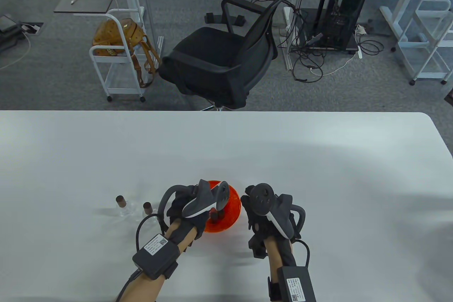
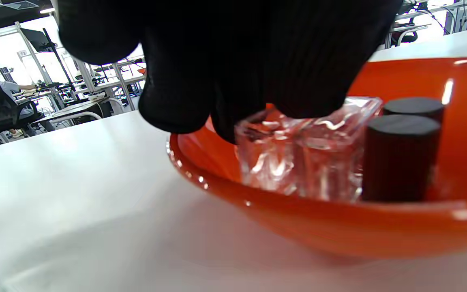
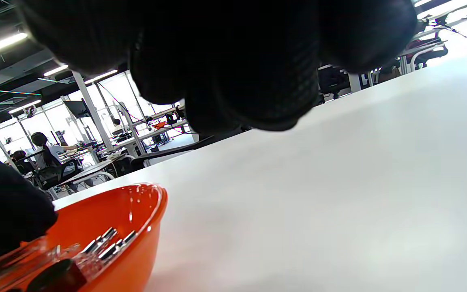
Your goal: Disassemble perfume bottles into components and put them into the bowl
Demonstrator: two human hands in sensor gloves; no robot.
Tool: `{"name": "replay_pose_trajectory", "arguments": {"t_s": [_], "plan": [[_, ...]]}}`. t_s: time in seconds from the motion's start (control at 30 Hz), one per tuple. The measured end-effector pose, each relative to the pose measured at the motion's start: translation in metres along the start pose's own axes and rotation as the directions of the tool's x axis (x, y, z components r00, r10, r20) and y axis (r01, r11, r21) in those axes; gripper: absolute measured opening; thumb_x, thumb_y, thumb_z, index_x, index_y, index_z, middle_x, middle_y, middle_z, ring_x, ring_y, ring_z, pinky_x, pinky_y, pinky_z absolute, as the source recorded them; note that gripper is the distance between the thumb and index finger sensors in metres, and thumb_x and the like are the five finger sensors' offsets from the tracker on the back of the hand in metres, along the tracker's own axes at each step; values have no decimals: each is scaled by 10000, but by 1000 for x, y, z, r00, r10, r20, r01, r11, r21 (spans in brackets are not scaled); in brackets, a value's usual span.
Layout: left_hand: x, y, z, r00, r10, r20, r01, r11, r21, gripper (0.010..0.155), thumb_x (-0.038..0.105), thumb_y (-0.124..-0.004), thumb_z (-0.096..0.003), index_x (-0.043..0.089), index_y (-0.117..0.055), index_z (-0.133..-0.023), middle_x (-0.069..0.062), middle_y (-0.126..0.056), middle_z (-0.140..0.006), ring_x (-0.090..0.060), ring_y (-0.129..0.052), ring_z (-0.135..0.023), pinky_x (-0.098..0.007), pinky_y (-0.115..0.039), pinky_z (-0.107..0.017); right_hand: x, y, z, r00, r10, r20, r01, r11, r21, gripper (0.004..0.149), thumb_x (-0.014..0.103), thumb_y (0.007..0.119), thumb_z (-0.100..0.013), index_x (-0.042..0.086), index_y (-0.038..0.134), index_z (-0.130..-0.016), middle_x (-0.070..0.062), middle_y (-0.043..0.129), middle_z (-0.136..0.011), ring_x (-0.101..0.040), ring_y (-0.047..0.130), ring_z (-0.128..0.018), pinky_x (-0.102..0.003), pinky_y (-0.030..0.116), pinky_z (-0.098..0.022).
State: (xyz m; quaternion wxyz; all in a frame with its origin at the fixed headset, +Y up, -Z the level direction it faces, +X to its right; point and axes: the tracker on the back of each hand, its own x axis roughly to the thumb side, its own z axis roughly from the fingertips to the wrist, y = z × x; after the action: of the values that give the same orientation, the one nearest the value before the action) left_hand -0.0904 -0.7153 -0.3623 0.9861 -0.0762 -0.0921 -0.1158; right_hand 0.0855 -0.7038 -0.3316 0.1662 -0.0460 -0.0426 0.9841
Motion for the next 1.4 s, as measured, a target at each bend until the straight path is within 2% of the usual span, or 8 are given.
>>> {"name": "replay_pose_trajectory", "arguments": {"t_s": [0.2,0.37,0.5,0.63,0.8,0.93,1.23,1.4], "plan": [[-47,34,30,989,144,-46,-140,987,79,608,395,-897,-410,274,-819,-1000,-36,-995,-953,-303,-1006,-759,-530,-732,-601,1,0,1,1000,14,5,-14,1000,10,511,500,766,-372,288,849,-829,6,1001,-771,-107,1061,-414,-508,837,-495],[-137,54,71,940,335,-61,-311,918,245,663,418,-898,-407,257,-770,-1037,-68,-916,-1025,-350,-941,-848,-570,-674,-655,5,1,3,999,32,19,-32,999,15,509,500,765,-371,287,851,-826,6,1004,-767,-109,1063,-416,-507,838,-494],[-203,25,90,871,480,-100,-437,853,286,744,439,-903,-406,239,-683,-1088,-112,-792,-1112,-395,-844,-943,-608,-604,-698,7,3,3,999,31,23,-32,999,23,508,501,764,-371,288,854,-823,8,1005,-766,-108,1064,-419,-507,838,-494],[-239,-27,88,798,569,-199,-545,822,163,893,472,-919,-386,187,-531,-1137,-141,-698,-1152,-427,-804,-965,-622,-578,-706,7,7,4,999,32,23,-34,998,49,508,501,763,-370,289,856,-822,7,1005,-766,-110,1065,-423,-508,837,-497],[-253,-84,71,757,592,-277,-612,791,18,870,466,-947,-369,178,-599,-1113,-128,-786,-1104,-425,-864,-928,-619,-624,-685,6,11,3,999,30,14,-31,997,65,508,502,762,-370,291,856,-822,8,1005,-766,-109,1065,-426,-507,837,-499],[-253,-112,62,712,645,-277,-667,745,21,736,451,-956,-370,231,-748,-1041,-84,-920,-1012,-387,-904,-859,-594,-652,-663,5,12,3,999,33,10,-33,997,75,508,503,761,-371,290,856,-822,9,1006,-766,-109,1066,-428,-508,837,-499],[-252,-112,63,717,653,-245,-643,754,130,533,452,-950,-370,337,-909,-889,-17,-1038,-895,-339,-992,-765,-575,-705,-637,3,13,4,999,40,6,-40,994,97,509,504,759,-370,290,857,-821,9,1008,-764,-110,1067,-430,-506,837,-500],[-252,-80,74,675,726,-131,-683,682,261,536,438,-936,-387,311,-882,-905,-39,-1044,-889,-340,-1023,-755,-576,-728,-620,5,11,4,1000,21,12,-22,996,90,510,503,758,-371,288,856,-823,9,1007,-764,-111,1067,-431,-507,837,-501]]}}
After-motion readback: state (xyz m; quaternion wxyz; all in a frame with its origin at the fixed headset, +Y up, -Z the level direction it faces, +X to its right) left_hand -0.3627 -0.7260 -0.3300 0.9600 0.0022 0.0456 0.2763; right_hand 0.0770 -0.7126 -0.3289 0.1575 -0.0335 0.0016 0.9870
